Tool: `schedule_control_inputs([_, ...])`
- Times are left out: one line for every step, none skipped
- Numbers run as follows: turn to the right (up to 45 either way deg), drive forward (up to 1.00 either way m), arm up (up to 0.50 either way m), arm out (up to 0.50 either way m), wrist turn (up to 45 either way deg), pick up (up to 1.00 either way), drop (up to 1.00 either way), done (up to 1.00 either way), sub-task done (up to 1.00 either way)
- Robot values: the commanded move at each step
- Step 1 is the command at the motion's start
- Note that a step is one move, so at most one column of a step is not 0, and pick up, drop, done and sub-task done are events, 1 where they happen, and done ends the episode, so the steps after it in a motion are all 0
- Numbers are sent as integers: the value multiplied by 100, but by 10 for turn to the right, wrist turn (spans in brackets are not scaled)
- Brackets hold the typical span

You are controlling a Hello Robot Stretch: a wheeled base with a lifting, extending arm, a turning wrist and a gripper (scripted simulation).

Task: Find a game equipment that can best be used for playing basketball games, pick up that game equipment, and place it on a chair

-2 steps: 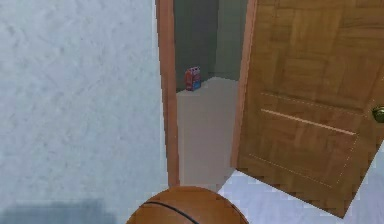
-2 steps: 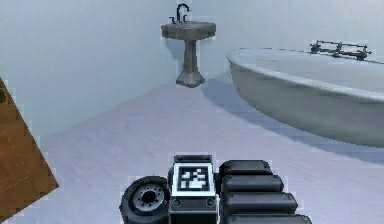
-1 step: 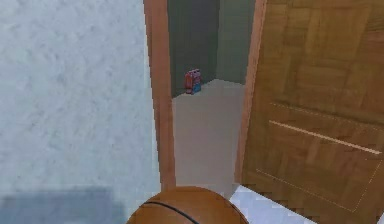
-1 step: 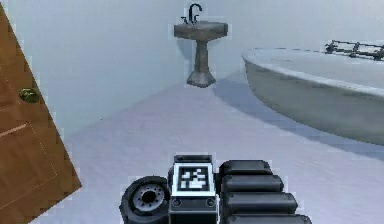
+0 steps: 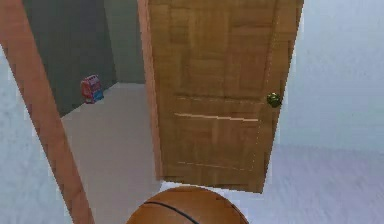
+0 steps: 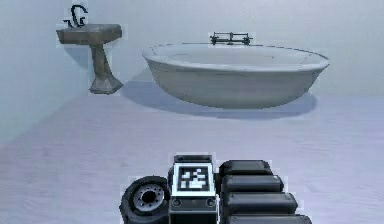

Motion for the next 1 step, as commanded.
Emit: schedule_control_inputs([0,65,0,0,0,0,0,0,0])
